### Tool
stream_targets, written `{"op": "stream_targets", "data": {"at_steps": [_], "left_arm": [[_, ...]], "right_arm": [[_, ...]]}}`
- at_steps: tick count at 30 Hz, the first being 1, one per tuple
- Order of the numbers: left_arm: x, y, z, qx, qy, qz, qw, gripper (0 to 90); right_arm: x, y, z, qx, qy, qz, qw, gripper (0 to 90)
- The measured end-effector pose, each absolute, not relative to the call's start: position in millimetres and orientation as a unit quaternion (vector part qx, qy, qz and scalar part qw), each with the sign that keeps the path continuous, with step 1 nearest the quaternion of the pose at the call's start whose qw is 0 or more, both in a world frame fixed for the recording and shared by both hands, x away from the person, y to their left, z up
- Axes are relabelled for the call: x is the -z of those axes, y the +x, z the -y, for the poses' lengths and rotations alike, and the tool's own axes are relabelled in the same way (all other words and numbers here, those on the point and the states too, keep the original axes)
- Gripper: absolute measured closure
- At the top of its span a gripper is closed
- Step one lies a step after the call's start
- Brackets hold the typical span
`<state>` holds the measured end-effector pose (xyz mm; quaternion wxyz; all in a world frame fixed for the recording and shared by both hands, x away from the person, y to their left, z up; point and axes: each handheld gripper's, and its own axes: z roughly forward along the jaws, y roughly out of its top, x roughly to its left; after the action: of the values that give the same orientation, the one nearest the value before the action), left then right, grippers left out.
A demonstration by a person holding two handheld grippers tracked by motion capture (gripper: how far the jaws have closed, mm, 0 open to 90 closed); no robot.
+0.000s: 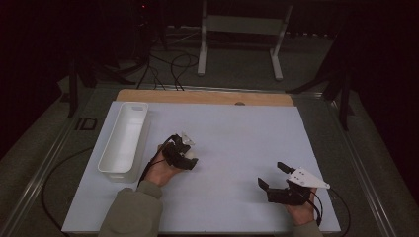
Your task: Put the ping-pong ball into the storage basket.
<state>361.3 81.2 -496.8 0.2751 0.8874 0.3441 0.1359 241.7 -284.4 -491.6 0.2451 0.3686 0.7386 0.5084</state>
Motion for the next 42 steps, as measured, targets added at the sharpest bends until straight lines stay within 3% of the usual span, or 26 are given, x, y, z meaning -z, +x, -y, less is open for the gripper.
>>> {"op": "stream_targets", "data": {"at_steps": [11, 42], "left_arm": [[499, 362, -80, -0.136, 0.89, -0.345, 0.265, 51.0], [479, 356, -86, -0.147, 0.873, -0.356, 0.298, 51.3]], "right_arm": [[491, 242, 284, -0.509, 0.368, -0.739, 0.246, 7.4], [492, 242, 284, -0.511, 0.368, -0.738, 0.245, 7.4]]}}
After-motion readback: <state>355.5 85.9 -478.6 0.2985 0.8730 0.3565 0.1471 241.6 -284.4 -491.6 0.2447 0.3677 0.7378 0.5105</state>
